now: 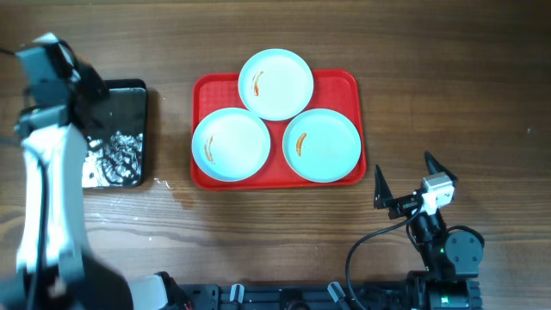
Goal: Clean dirty plates on tray and stack at the side
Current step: 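Lift the sponge with the left gripper and carry it to the left plate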
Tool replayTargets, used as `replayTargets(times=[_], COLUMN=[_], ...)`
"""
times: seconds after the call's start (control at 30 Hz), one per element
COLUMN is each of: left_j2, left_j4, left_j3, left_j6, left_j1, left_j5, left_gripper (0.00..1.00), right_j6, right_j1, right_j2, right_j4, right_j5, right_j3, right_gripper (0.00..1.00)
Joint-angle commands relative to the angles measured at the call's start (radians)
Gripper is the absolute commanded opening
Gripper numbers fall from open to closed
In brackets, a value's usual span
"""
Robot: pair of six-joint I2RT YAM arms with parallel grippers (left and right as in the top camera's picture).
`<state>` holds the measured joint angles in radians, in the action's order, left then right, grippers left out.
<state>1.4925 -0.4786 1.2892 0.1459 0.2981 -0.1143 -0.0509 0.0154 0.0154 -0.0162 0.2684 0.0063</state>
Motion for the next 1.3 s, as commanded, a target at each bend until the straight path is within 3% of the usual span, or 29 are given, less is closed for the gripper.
replayTargets(times=[0.0,0.2,0.33,0.53,0.67,0.8,0.93,1.0,1.27], left_j2=[-0.084,0.095,0.182,0.008,-0.137,-0.226,-0.22,-0.195,-0.028], left_j4=[0.0,-0.04,-0.106,-0.139,-0.126,-0.128,-0.275,-0.379,-0.624], left_j3=[0.026,-0.141,-0.136,0.076,0.212,0.219,0.217,0.216,0.216], left_j6=[-0.019,-0.04,-0.088,-0.085,-0.021,0.0,0.001,0.002,0.0], left_j1=[-0.001,0.017,0.009,-0.036,-0.084,-0.121,-0.128,-0.128,-0.148], left_j5=[0.027,0.0,-0.066,-0.024,0.048,0.047,0.049,0.106,0.608], left_gripper=[0.04,0.04,0.04,0.04,0.05,0.04,0.04,0.04,0.04], right_j6=[-0.009,-0.009,-0.009,-0.009,-0.009,-0.009,-0.009,-0.009,-0.009], right_j1=[-0.005,-0.005,-0.005,-0.005,-0.005,-0.005,-0.005,-0.005,-0.005], right_j2=[-0.006,-0.006,-0.006,-0.006,-0.006,-0.006,-0.006,-0.006,-0.006], right_j4=[-0.005,-0.005,-0.005,-0.005,-0.005,-0.005,-0.005,-0.005,-0.005], right_j5=[-0.006,-0.006,-0.006,-0.006,-0.006,-0.006,-0.006,-0.006,-0.006], right_j3=[-0.001,-0.001,-0.001,-0.001,-0.001,-0.001,-0.001,-0.001,-0.001], right_gripper=[1.0,1.0,1.0,1.0,1.0,1.0,1.0,1.0,1.0])
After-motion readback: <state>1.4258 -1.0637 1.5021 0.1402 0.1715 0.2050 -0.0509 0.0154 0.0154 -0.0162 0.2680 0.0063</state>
